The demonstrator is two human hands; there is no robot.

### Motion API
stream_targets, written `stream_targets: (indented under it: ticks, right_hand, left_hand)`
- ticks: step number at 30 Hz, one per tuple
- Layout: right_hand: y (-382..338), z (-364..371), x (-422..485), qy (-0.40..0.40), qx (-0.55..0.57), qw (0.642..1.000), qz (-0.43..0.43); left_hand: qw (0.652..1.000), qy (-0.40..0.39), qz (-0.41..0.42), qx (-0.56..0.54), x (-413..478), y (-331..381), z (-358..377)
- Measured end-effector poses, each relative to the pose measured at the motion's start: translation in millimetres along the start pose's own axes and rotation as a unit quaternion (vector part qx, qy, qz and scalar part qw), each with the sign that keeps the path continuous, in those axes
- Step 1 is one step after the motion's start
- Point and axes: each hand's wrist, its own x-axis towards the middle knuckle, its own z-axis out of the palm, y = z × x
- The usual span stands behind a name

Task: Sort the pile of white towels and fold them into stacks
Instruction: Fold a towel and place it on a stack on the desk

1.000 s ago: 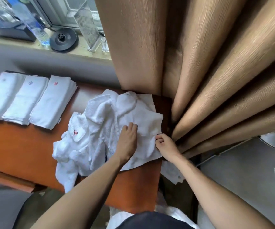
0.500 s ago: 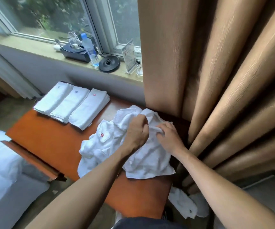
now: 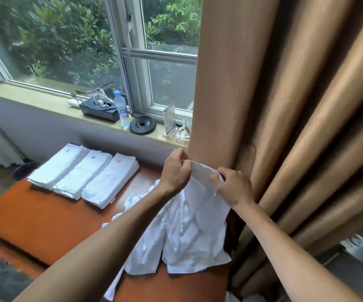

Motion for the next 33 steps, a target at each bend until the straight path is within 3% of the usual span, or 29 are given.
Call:
stream_targets:
  ticks: [2, 6, 8, 12, 18, 23, 27, 33]
  right_hand:
    - [-13, -8, 2, -0.002, 0.005, 1.000, -0.004]
    - [-39, -9, -13, -0.090, 0.069, 0.993, 0.025]
    - [-47, -8, -22, -0.086, 0.099, 0.991, 0.036]
    - [-61, -4, -35, -0.056, 0.055, 0.996, 0.037]
    - [-62, -8, -58, -0.010, 0.046, 0.996, 0.076]
    - [-64, -9, -76, 0.010, 0.048, 0.990, 0.129]
    - [-56, -16, -88, 0.021, -0.012, 0.991, 0.130]
    - [-50, -16, -105, 0.023, 0.202, 0.963, 0.178]
  left_hand:
    - [1.000, -0.008, -0.016, -0.016, 6, 5, -8]
    - [0.996, -0.069, -0.028, -0.042, 9, 8, -18]
    - [0.996, -0.079, -0.007, -0.040, 6, 13, -21]
    - [0.992, -0.114, -0.004, -0.052, -2, 19, -38]
    - [0.980, -0.135, 0.082, 0.122, -20, -9, -56]
    - [0.963, -0.139, 0.046, 0.225, -41, -36, -49]
    - [0.977, -0.193, 0.014, 0.093, -57, -31, -38]
    - [0.966, -0.252, -0.004, -0.065, -77, 1, -24]
